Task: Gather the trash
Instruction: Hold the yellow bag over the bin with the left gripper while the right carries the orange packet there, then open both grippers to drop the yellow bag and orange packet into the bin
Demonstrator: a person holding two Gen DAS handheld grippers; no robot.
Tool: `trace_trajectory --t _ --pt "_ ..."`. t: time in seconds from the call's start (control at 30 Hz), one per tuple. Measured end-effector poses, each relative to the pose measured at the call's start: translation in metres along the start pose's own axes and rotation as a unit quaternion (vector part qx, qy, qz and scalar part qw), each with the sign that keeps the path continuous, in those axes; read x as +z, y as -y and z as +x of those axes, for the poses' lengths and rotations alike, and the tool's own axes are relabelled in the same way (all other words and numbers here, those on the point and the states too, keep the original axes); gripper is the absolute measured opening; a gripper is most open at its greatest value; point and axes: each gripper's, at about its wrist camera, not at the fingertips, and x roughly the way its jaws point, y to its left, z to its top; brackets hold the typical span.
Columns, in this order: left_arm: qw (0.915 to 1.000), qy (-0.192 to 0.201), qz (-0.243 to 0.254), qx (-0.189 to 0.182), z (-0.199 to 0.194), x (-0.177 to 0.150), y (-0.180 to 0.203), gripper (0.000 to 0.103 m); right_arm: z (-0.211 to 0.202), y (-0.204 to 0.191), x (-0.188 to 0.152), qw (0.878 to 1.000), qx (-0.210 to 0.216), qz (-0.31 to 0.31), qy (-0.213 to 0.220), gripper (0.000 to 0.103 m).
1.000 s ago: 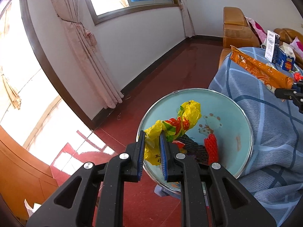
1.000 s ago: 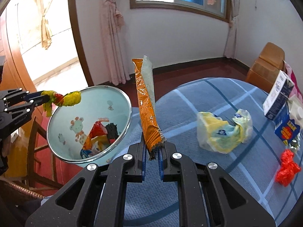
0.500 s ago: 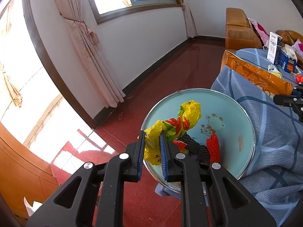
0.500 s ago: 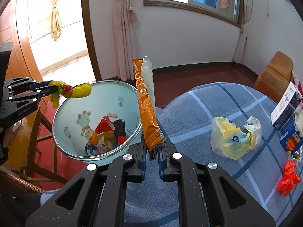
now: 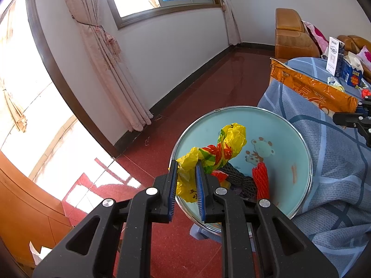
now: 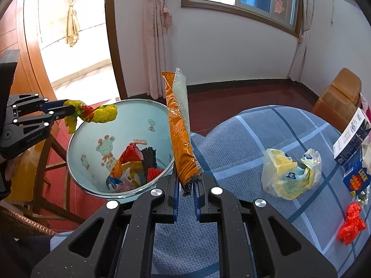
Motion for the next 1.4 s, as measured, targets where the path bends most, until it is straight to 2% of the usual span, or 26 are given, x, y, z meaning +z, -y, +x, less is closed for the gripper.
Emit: trace_trajectory --t 1.0,1.13,1.17,1.2,1.23,1.27,1.4 --pt "1.0 -0.003 -0.004 -0.002 0.003 -0.002 -0.002 0.016 0.001 -0.01 0.006 1.0 0.007 -0.008 0.004 0.011" --pt "0.9999 -0.005 -0.009 -0.002 0.003 -0.003 -0.001 0.02 0.001 -0.013 0.005 1.0 0.013 -0.014 0.004 0.012" --pt "0.9999 -0.005 -0.01 -0.001 0.003 -0.003 -0.001 0.026 0.002 -0.015 0.005 1.0 0.018 -0.018 0.001 0.012" --pt "0.9999 -0.005 -0.01 -0.001 0.003 -0.004 -0.001 0.031 0.002 -0.016 0.004 1.0 0.021 -0.022 0.001 0.015" --pt "0.9999 -0.005 -0.01 -0.001 0.003 -0.004 -0.001 0.032 0.002 -0.018 0.004 0.999 0.021 -0.027 0.003 0.028" --pt "0.9999 -0.005 -0.011 -0.001 0.003 -0.004 -0.001 0.034 0.002 -0.018 0.003 0.999 0.018 -0.028 0.007 0.032" --pt "0.9999 -0.005 -0.014 0.003 0.003 -0.005 -0.001 0.047 0.004 -0.015 0.002 1.0 0.02 -0.017 0.005 0.035"
